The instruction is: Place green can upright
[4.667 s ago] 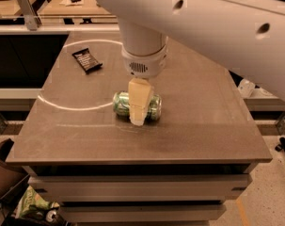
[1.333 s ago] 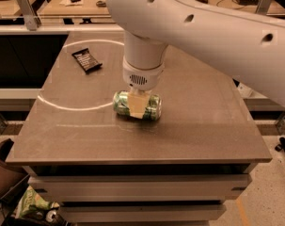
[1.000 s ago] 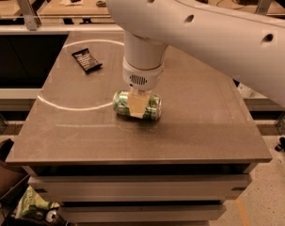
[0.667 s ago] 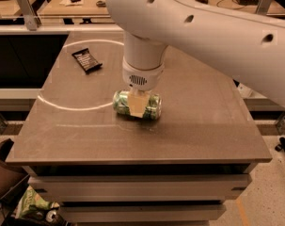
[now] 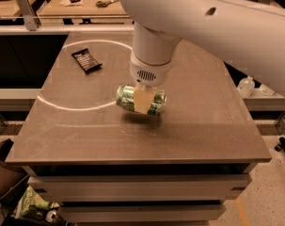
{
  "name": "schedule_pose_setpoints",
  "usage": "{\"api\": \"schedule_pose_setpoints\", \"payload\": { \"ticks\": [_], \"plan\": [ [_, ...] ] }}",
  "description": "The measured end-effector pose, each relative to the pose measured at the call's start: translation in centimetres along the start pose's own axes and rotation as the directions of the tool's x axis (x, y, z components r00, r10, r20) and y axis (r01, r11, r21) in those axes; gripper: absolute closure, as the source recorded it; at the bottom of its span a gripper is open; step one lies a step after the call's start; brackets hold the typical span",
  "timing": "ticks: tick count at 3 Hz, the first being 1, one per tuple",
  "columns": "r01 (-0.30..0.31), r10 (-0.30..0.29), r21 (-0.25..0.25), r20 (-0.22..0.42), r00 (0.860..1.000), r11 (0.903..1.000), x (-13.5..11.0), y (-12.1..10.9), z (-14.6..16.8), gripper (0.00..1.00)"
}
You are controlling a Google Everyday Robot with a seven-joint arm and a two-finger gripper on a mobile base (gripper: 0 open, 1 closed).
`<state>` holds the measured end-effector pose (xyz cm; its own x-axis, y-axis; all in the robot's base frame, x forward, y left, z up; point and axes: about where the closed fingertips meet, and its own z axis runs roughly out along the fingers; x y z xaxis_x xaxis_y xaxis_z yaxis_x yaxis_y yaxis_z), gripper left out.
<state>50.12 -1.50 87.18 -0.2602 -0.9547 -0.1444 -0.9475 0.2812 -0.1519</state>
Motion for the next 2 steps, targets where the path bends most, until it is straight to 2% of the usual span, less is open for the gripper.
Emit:
{"api": "schedule_pose_setpoints", "payload": {
  "ticks": [1, 2],
  "plan": [
    [0.02, -0.024, 0.034, 0.115, 0.993, 0.9992, 0.2, -1.5, -2.8, 1.0],
    [0.049, -0.063, 0.059, 0.269, 0.961, 0.9971, 0.2, -3.5, -5.4, 1.0]
  ]
}}
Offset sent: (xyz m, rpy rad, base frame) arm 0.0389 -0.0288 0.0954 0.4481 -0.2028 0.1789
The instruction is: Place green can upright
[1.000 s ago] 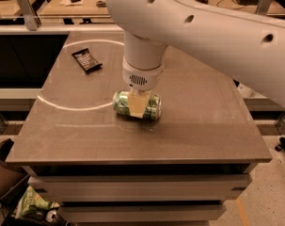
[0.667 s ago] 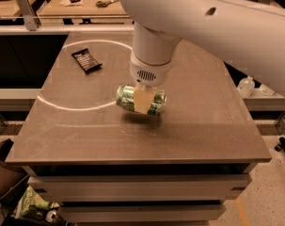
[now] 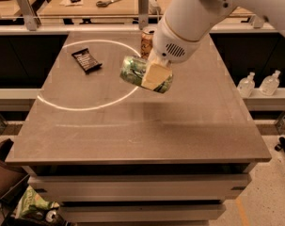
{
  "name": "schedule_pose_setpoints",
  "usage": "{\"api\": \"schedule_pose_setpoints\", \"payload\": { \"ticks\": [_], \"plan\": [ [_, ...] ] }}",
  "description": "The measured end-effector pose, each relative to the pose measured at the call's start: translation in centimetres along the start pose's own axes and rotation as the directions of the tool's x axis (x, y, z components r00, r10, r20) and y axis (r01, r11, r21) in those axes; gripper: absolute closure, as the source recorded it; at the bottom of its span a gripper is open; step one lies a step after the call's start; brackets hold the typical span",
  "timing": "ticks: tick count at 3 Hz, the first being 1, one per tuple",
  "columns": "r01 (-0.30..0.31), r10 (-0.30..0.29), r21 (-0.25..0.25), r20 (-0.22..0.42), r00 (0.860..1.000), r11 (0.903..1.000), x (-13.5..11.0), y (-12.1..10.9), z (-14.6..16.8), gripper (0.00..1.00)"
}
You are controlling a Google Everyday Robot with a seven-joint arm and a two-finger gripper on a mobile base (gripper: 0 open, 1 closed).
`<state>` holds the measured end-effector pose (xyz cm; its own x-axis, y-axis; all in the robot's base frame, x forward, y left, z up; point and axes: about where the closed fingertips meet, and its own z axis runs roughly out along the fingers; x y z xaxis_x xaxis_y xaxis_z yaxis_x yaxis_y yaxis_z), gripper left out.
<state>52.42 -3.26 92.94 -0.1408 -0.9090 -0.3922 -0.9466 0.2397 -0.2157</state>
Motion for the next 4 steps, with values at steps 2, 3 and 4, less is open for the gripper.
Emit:
{"api": "schedule_pose_setpoints", "payload": {
  "ticks": [2, 3, 4],
  "plan": [
    [0.065, -0.053, -0.02, 0.365, 0.929, 0.9977, -1.2, -2.6, -1.1, 1.0],
    [0.062, -0.036, -0.032, 0.527, 0.849, 0.9975, -1.9, -1.5, -0.8, 1.0],
    [0.045, -0.007, -0.043, 0.641, 0.767, 0.998, -2.1, 0.1, 0.4, 1.0]
  ]
}}
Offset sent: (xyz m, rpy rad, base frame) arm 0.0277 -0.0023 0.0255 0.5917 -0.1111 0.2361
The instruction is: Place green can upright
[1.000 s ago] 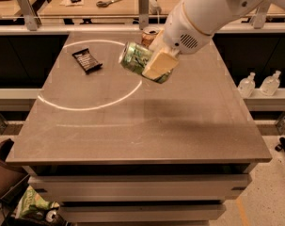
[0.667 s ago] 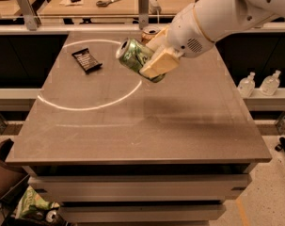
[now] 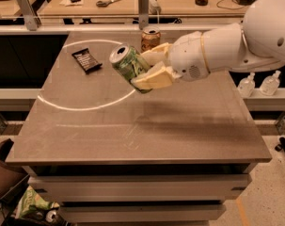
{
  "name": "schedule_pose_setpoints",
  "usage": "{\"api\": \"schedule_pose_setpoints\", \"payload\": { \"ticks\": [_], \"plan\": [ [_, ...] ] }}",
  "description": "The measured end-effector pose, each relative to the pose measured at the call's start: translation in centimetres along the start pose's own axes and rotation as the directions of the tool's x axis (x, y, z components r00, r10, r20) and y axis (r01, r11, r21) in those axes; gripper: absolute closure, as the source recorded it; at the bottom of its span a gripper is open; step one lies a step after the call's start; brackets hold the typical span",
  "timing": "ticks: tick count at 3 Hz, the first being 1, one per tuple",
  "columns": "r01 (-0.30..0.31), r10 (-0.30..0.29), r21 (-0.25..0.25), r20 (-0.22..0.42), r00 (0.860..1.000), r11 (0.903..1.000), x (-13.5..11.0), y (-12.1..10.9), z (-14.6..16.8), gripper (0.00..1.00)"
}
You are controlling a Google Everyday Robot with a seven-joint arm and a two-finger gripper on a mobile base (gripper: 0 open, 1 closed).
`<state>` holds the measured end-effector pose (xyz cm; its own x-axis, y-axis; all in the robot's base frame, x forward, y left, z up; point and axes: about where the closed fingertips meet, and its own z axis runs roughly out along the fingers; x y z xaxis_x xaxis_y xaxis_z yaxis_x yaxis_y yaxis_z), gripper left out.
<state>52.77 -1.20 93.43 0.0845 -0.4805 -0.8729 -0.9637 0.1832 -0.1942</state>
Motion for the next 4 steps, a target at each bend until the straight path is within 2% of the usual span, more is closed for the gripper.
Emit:
{"api": "schedule_pose_setpoints", "payload": {
  "ticks": [2, 4],
  "plan": [
    [-0.026, 0.02, 0.036, 0.17, 0.985, 0.999, 0.9, 3.3, 0.8, 1.0],
    [-0.089, 0.072, 0.052, 0.272, 0.96, 0.9947, 2.1, 6.1, 1.4, 1.0]
  ]
}}
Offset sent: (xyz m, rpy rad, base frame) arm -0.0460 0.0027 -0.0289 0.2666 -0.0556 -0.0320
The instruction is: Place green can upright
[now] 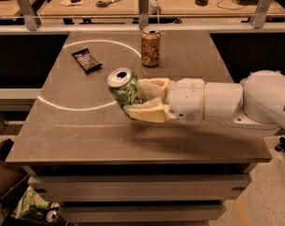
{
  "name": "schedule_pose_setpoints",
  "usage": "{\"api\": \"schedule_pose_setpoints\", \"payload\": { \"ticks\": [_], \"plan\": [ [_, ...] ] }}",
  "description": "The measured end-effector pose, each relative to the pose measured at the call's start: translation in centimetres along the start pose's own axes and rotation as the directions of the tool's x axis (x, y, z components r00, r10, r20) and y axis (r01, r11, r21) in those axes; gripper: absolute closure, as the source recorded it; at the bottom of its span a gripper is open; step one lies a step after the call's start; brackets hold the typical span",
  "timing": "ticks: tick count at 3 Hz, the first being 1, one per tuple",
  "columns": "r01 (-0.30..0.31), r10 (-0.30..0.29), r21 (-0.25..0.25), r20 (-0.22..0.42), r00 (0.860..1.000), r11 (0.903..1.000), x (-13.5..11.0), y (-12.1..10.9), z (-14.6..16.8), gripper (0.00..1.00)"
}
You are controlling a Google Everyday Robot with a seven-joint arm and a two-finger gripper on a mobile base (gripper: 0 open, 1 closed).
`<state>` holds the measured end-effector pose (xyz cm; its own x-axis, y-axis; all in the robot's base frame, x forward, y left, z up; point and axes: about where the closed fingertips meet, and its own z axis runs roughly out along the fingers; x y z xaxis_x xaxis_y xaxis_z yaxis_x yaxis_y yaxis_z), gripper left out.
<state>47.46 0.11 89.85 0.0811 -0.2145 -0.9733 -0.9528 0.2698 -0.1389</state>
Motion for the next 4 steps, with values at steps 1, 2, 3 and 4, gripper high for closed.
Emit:
{"api": "schedule_pose_setpoints", "payload": {
  "ticks": [1, 2, 3, 4],
  "plan": [
    [-0.032, 0.032, 0.009, 0.028, 0.999, 0.9995, 0.46, 0.76, 0.2, 1.0],
    [-0.061, 0.06, 0.016, 0.044, 0.997, 0.998, 0.69, 1.2, 0.39, 1.0],
    [-0.091, 0.09, 0.01, 0.06, 0.994, 0.9958, 1.09, 1.24, 0.87, 1.0],
    [-0.108, 0.107, 0.008, 0.089, 0.99, 0.9941, 1.43, 1.17, 1.14, 1.0]
  ]
}}
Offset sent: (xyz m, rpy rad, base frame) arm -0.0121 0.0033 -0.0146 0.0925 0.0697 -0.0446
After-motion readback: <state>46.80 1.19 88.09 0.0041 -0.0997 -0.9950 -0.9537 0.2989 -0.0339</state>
